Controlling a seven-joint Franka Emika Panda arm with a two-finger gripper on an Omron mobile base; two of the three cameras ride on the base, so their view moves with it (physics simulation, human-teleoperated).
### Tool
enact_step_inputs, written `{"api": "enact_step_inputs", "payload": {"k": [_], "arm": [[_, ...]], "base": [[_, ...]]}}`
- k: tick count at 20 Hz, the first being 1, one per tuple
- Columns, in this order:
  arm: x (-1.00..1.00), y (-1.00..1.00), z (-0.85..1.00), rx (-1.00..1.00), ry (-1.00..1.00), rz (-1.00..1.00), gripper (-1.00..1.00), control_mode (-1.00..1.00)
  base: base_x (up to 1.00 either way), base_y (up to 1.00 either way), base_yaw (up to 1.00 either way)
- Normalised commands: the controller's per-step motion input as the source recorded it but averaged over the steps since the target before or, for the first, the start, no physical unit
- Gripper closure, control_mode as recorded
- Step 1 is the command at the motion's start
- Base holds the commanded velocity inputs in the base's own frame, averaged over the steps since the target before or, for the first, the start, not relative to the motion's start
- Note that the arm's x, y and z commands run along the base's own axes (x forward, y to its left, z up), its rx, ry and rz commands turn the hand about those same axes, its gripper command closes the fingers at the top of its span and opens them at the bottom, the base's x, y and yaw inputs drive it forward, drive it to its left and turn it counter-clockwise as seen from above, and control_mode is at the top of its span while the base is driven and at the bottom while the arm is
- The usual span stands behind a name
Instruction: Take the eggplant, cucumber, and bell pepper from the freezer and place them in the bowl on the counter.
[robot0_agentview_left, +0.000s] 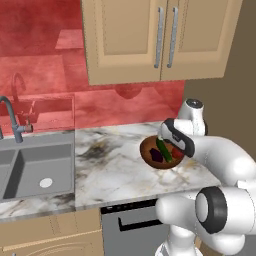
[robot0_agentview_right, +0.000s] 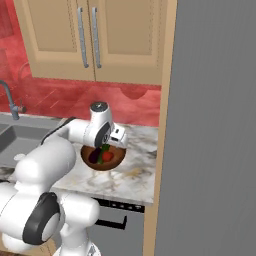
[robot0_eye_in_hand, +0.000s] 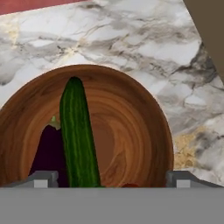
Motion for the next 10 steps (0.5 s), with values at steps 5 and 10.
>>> {"api": "enact_step_inputs", "payload": {"k": [5,10], "arm": [[-0.40,0.00,0.36,0.00,-0.17,0.00,-1.00,-1.00],[-0.50,0.06,0.59,0.00,-0.12,0.00,-1.00,-1.00]], "base": [[0.00,0.00,0.00],[0.00,0.00,0.00]]}}
